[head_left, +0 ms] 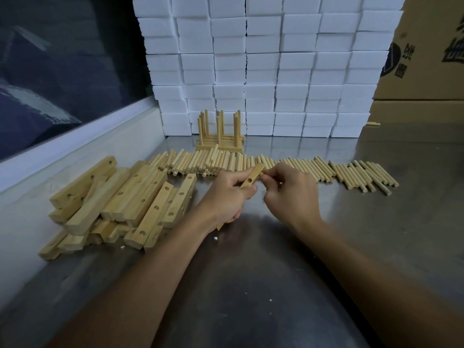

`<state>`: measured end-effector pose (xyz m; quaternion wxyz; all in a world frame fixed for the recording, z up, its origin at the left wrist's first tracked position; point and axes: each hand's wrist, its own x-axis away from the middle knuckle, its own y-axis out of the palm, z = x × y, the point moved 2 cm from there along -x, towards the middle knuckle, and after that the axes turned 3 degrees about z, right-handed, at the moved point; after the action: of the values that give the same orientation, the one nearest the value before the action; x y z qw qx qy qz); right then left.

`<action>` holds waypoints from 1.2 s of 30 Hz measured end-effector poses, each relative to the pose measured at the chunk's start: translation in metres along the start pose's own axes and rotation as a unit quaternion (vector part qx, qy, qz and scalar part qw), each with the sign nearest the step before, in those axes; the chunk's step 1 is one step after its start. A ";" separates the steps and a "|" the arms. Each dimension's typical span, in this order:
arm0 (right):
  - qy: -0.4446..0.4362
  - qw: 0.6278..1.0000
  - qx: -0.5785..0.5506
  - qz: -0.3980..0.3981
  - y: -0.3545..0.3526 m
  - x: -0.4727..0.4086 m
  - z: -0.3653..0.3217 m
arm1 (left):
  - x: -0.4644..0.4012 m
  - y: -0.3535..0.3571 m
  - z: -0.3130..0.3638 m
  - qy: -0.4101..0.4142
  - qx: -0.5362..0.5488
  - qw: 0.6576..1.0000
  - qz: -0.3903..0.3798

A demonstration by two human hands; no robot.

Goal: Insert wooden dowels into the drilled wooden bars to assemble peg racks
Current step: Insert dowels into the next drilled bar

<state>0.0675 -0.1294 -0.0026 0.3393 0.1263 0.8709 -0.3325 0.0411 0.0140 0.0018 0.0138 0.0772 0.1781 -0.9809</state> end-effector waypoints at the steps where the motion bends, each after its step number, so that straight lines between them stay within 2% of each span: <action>1: 0.047 0.998 -0.034 -0.012 0.001 -0.001 0.003 | 0.000 0.001 0.001 0.009 -0.011 1.000 0.000; 4: 0.191 0.963 -0.178 -0.066 0.004 -0.002 0.013 | 0.002 0.003 0.003 0.028 -0.066 0.997 0.000; 6: 0.215 0.946 -0.229 -0.085 0.002 0.000 0.012 | 0.003 0.004 0.004 0.024 -0.092 0.995 0.001; 7: 0.186 0.956 -0.213 -0.078 0.000 0.002 0.010 | 0.003 0.003 0.004 0.023 -0.096 0.995 0.005; 9: 0.057 0.993 -0.092 -0.053 -0.003 0.004 0.005 | 0.002 0.003 0.005 0.032 -0.081 0.996 0.012; 11: -0.051 0.997 0.044 -0.045 -0.003 0.006 0.001 | -0.001 0.003 0.006 0.059 -0.066 0.996 0.018; 14: -0.045 0.995 0.082 -0.027 -0.005 0.004 -0.001 | -0.007 0.001 0.005 0.085 -0.045 0.995 0.022; 16: -0.001 0.998 0.026 -0.058 -0.006 0.003 0.001 | -0.007 -0.002 0.005 0.098 -0.068 0.993 0.014; 18: 0.060 0.987 -0.068 -0.130 -0.004 0.004 0.004 | -0.006 -0.003 0.004 0.104 -0.105 0.989 -0.002; 20: 0.118 0.963 -0.166 -0.179 -0.006 0.003 0.006 | -0.006 -0.005 0.002 0.109 -0.131 0.985 -0.012; 24: 0.232 0.889 -0.325 -0.225 -0.008 0.001 0.010 | -0.008 -0.006 0.000 0.119 -0.146 0.982 -0.010; 25: 0.220 0.898 -0.313 -0.217 -0.008 0.003 0.009 | -0.008 -0.005 0.000 0.121 -0.143 0.982 -0.007; 26: 0.173 0.931 -0.255 -0.195 -0.008 0.004 0.007 | -0.007 -0.004 -0.001 0.122 -0.137 0.983 -0.002; 27: 0.104 0.967 -0.160 -0.168 -0.009 0.005 0.004 | -0.007 -0.002 -0.001 0.121 -0.127 0.984 0.001; 28: 0.034 0.988 -0.048 -0.140 -0.008 0.006 0.002 | -0.007 -0.001 -0.001 0.118 -0.116 0.986 0.005; 30: -0.035 0.987 0.129 -0.089 -0.007 0.005 -0.004 | -0.007 -0.001 0.001 0.113 -0.089 0.989 0.015; 32: -0.032 0.987 0.141 -0.074 -0.005 0.004 -0.008 | -0.005 -0.004 0.003 0.119 -0.081 0.989 0.021; 36: 0.047 0.988 -0.068 -0.130 -0.006 0.001 -0.002 | -0.002 -0.006 0.004 0.148 -0.126 0.981 0.024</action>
<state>0.0633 -0.1325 0.0006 0.2595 0.0040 0.9156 -0.3072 0.0424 0.0184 0.0083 0.0208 0.2233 0.2983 -0.9277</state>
